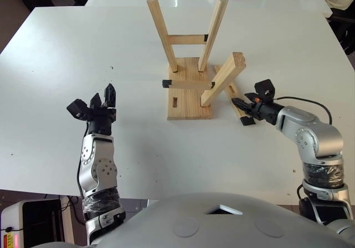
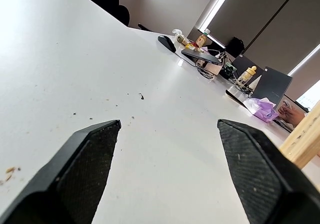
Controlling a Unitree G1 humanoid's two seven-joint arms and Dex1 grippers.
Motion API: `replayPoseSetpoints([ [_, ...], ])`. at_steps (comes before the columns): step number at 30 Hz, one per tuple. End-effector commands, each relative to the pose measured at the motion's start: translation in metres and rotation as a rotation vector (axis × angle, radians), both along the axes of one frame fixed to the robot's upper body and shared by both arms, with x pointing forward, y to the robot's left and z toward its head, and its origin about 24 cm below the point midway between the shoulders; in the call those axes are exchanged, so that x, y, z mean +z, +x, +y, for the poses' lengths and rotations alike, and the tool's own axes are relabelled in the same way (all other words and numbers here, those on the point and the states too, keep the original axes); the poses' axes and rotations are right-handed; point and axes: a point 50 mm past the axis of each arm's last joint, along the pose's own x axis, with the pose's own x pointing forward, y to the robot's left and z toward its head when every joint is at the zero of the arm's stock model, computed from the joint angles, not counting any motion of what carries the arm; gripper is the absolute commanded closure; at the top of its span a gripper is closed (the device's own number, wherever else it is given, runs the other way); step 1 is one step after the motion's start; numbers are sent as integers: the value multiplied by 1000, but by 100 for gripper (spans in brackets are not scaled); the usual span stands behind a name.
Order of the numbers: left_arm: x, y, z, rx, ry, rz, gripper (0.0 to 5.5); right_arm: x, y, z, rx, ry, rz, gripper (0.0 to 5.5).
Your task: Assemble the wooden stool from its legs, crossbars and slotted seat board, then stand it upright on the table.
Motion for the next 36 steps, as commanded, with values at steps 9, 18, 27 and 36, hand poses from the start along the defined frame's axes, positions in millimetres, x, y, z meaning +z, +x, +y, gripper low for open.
replayPoseSetpoints([
  [9, 0, 4, 3, -12, 25, 7, 189, -22, -18, -3, 7, -169, 65, 296],
  [18, 6, 5, 11, 21, 41, -14, 189, -18, -24, -5, -1, -145, 76, 345],
  [27, 29, 22, 23, 58, 73, -71, 189, -13, -9, -8, -45, -145, -8, 345],
  [36, 98, 48, 39, 40, 75, -268, 189, 82, 64, -21, -233, 256, -494, 345],
])
